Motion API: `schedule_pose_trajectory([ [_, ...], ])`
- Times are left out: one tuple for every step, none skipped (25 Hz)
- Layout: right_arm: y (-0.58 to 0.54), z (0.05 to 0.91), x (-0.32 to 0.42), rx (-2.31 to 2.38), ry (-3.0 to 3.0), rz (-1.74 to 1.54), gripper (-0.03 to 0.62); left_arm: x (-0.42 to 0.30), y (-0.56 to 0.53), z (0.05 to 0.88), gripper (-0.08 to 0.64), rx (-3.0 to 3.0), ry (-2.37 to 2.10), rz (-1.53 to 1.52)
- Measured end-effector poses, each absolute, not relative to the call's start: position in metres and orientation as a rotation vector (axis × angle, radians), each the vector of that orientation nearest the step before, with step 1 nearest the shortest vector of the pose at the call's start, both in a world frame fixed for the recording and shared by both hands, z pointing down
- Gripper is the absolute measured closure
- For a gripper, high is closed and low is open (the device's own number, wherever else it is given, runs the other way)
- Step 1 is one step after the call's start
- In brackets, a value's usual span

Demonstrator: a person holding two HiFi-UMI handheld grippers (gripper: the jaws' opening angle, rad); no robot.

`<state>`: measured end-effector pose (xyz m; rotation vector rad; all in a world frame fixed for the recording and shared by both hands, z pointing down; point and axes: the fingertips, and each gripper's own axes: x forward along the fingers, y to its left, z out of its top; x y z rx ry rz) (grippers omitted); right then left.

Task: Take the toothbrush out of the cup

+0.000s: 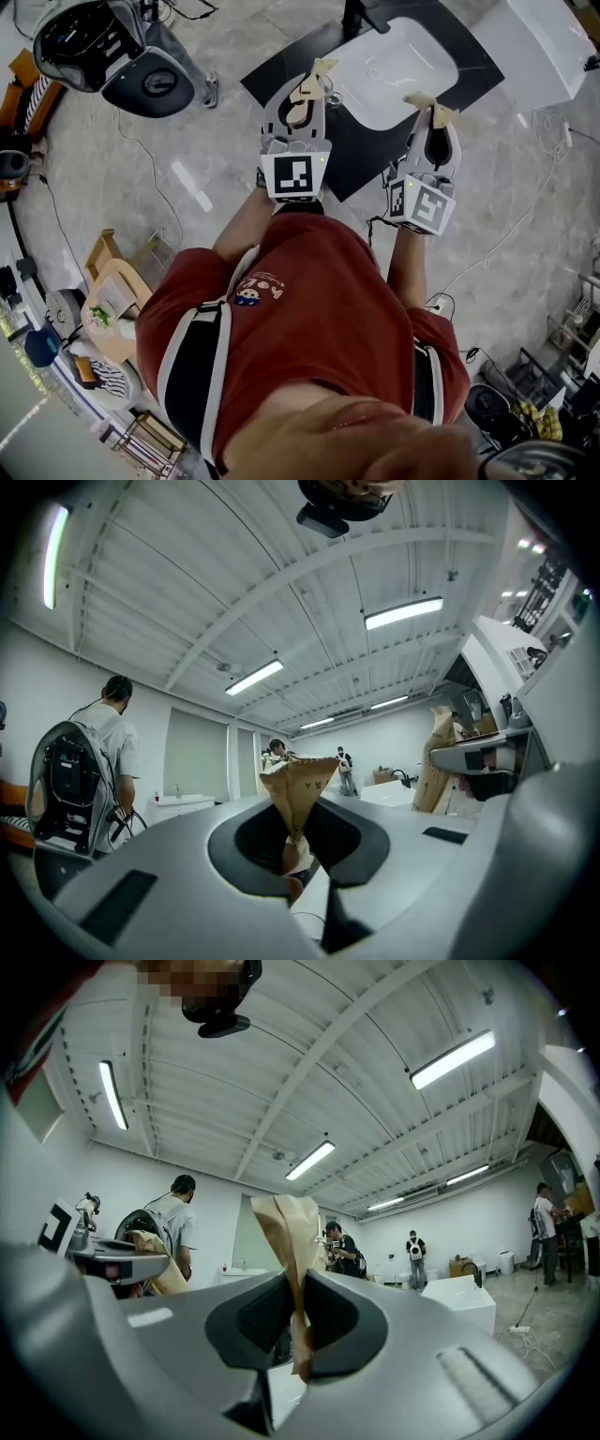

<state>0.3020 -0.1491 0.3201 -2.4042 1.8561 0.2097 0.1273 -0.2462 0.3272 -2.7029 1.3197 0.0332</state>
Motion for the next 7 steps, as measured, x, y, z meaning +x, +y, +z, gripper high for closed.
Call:
schedule_pose_trajectory([
  [-0.1502, 0.3193, 0.3006, -2.400, 1.857, 0.209, 0.549, 0.1267, -0.2465, 0.3274, 0.520, -2.702, 1.321, 0.032],
  [-0.1511, 0.3186, 0.2993, -2.396, 1.859, 0.209, 0.549, 0.1260, -0.2467, 0.3273, 0.520, -2.701, 1.322, 0.033],
  [-0.1519, 0.3189, 0.2985, -2.392, 1.861, 0.210, 0.549, 0.1255, -0.2471, 0.3270, 0.520, -2.700, 1.324, 0.034],
  [-0.1529, 0.3196, 0.2981, -2.388, 1.865, 0.211, 0.549, 0.1251, -0.2477, 0.3267, 0.520, -2.698, 1.325, 0.037],
  [-0.1542, 0.3200, 0.2978, -2.384, 1.868, 0.213, 0.549, 0.1250, -0.2487, 0.3264, 0.520, -2.695, 1.326, 0.038],
  [-0.1557, 0.3203, 0.2976, -2.380, 1.870, 0.216, 0.549, 0.1249, -0.2499, 0.3263, 0.520, -2.692, 1.327, 0.039],
  [-0.1573, 0.3205, 0.2973, -2.375, 1.873, 0.218, 0.549, 0.1248, -0.2512, 0.3262, 0.520, -2.689, 1.328, 0.040],
])
